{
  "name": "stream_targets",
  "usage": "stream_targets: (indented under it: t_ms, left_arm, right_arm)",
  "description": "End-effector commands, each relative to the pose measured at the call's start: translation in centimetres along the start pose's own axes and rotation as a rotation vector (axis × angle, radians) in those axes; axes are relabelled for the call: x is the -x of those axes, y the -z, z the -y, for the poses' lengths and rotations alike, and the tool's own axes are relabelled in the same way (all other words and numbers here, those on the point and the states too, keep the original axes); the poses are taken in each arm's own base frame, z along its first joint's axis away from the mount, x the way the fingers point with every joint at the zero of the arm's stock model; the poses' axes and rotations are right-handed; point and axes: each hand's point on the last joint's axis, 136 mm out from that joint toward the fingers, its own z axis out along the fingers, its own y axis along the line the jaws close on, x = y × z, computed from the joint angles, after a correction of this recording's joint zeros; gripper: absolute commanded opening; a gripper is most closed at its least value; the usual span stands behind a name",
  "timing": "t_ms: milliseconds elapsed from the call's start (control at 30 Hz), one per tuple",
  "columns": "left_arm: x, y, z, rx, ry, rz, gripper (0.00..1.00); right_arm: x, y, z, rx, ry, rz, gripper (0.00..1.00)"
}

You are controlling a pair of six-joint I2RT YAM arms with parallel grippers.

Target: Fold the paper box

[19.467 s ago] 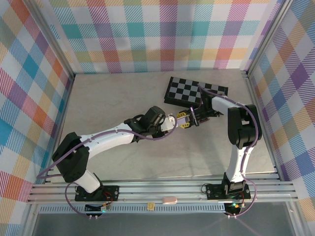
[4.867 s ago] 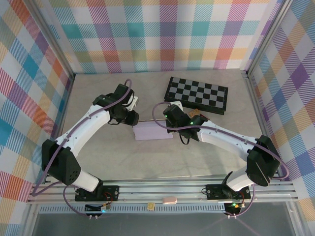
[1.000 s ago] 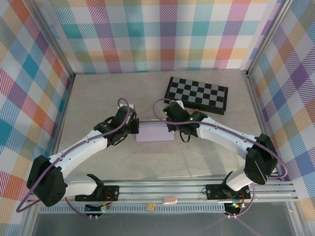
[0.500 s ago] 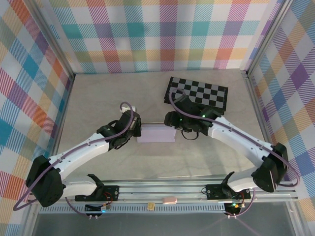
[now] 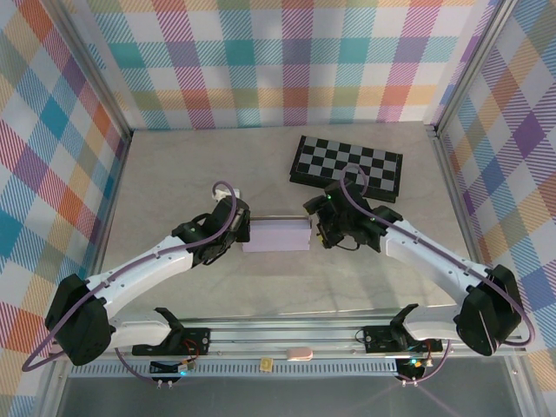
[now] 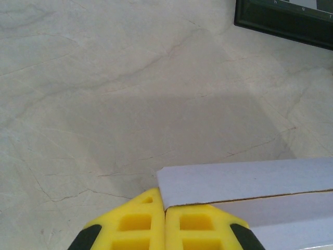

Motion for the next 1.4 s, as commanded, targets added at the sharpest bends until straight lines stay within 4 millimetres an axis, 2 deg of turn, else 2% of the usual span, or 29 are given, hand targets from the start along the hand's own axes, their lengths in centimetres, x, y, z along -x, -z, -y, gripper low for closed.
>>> stream_targets:
  t_ms: [0, 200, 500, 700, 867, 933, 1033, 1167, 1367]
  left_arm:
    - [-7.7, -0.6, -1.9, 0.055, -0.079, -0.271, 0.0]
    - [-7.5, -0.6, -1.7, 0.053, -0.079, -0.269, 0.0]
    - [-6.8, -0.3, -1.2, 0.041, -0.057, -0.258, 0.0]
    - [-5.5, 1.5, -0.7, 0.003, 0.03, -0.229, 0.26]
    - [-2.5, 5.0, 0.0, -0.067, 0.218, -0.147, 0.5]
    - [-1.4, 6.3, 0.1, -0.094, 0.332, -0.123, 0.54]
    - [-0.2, 7.3, 0.3, -0.134, 0.509, -0.115, 0.56]
    - [0.1, 7.2, 0.0, -0.133, 0.696, -0.132, 0.59]
    - [0.5, 5.4, 0.0, -0.179, 1.042, -0.143, 0.61]
  right_arm:
    - [-0.3, -0.5, -2.0, 0.092, -0.124, -0.043, 0.73]
    - [-0.7, -2.0, -0.2, 0.048, -0.185, -0.081, 0.6]
    - [-0.3, -2.7, 2.3, -0.01, -0.196, -0.062, 0.38]
    - [-0.1, -3.1, 3.9, -0.058, -0.188, -0.055, 0.34]
    - [0.0, -3.1, 4.6, -0.08, -0.18, -0.05, 0.34]
    - [0.0, -3.2, 4.8, -0.086, -0.18, -0.049, 0.34]
    - [-0.1, -3.4, 4.6, -0.087, -0.174, -0.054, 0.33]
    - [-0.1, -3.6, 4.4, -0.092, -0.164, -0.057, 0.33]
    - [-0.2, -3.6, 4.5, -0.098, -0.16, -0.058, 0.32]
